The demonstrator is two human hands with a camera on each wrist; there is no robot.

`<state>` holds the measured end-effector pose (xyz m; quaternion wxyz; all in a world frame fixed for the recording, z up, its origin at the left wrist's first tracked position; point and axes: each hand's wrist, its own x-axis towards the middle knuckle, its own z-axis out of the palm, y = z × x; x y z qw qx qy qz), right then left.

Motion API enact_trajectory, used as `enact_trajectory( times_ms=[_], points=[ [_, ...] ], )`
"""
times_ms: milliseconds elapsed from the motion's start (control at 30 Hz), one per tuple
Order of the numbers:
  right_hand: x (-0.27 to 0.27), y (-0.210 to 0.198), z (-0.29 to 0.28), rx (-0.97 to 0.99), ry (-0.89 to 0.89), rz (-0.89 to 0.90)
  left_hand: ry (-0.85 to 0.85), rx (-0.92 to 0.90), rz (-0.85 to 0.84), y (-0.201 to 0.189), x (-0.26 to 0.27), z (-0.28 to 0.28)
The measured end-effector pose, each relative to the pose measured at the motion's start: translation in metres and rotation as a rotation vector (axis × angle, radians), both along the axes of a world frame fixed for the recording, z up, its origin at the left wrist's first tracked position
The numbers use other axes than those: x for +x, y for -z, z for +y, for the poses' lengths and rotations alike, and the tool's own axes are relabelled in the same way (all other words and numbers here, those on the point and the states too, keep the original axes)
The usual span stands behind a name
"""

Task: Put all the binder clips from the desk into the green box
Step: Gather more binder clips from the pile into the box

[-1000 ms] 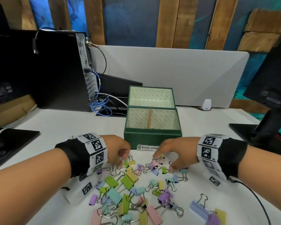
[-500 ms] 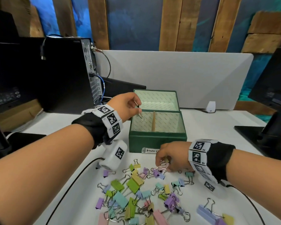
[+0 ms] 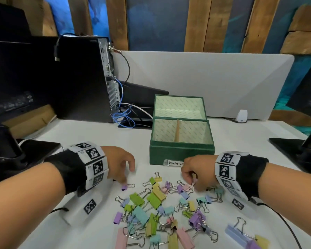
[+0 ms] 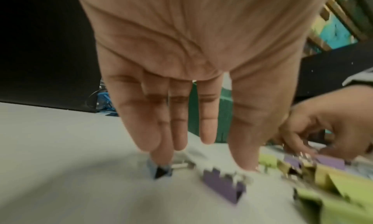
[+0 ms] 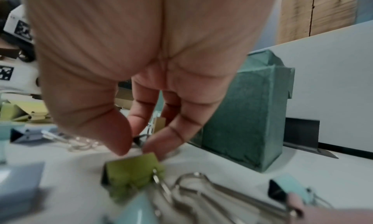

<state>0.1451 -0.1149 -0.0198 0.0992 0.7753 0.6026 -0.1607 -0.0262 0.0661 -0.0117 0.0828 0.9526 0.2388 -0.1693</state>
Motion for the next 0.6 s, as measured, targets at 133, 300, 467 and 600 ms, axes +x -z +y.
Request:
enact_trajectory(
  times_ms=[133,300,467,600],
  points=[
    [0.000,-0.014,-0.005,0.048,0.034,0.023,0.053,0.026,0.057,0.010,-0.001,0.001],
    [0.005,-0.053,-0.010,0.203,0.147,0.104,0.105,0.040,0.023,0.008,0.004,-0.001],
    [0.033,-0.073,0.000,0.532,0.301,0.079,0.075,0.124,0.044,0.001,0.000,-0.002],
    [0.045,-0.060,0.009,0.542,0.351,0.094,0.092,0.096,0.104,0.010,-0.001,-0.005]
  ],
)
